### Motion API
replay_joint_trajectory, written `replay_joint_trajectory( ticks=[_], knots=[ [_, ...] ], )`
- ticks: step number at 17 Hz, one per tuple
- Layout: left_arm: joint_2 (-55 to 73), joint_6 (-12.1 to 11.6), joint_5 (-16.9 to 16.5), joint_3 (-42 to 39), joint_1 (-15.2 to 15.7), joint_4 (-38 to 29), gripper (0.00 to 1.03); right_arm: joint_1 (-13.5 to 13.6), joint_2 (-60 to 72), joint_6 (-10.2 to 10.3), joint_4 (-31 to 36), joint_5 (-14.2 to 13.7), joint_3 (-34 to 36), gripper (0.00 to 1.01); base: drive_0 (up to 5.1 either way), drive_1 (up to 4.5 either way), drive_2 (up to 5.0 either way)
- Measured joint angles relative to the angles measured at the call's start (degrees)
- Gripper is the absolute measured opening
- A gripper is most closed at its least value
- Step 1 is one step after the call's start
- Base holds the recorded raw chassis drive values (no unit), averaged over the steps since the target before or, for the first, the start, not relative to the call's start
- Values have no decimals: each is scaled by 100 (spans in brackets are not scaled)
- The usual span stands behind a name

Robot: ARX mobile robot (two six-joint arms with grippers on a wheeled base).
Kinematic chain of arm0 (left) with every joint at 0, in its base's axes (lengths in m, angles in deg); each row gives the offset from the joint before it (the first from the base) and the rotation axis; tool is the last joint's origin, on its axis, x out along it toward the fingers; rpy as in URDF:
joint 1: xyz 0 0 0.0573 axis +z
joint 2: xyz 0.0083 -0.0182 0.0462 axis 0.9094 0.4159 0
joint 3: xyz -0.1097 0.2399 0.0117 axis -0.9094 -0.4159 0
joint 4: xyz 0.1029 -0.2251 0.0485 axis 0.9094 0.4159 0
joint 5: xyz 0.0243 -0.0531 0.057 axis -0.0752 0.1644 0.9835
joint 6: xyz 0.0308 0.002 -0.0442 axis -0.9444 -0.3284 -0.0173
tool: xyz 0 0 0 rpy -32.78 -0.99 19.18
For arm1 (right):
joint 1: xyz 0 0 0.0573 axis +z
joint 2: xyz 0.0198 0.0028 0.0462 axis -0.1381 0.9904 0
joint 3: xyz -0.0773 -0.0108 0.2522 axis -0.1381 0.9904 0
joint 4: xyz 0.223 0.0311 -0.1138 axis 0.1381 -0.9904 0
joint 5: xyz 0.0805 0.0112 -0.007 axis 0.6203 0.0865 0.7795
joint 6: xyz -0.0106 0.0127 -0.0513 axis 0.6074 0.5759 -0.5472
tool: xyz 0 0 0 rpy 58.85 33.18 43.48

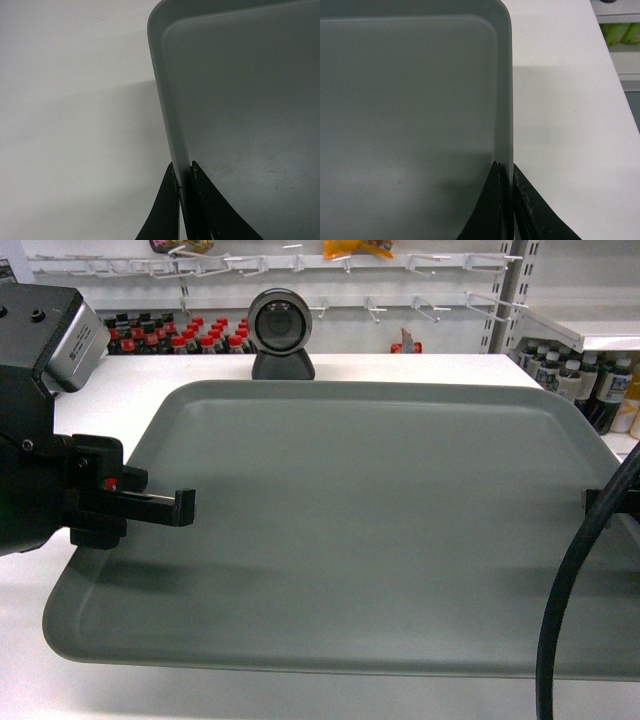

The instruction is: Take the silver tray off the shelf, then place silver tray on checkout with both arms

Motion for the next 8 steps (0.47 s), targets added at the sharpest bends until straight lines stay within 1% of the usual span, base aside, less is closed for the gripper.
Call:
replay_joint_trajectory(
  ticks=[8],
  knots=[
    [0, 0, 0, 0, 0, -4, 3, 0, 11, 0, 0, 2, -2, 3, 0, 0, 0]
  ],
)
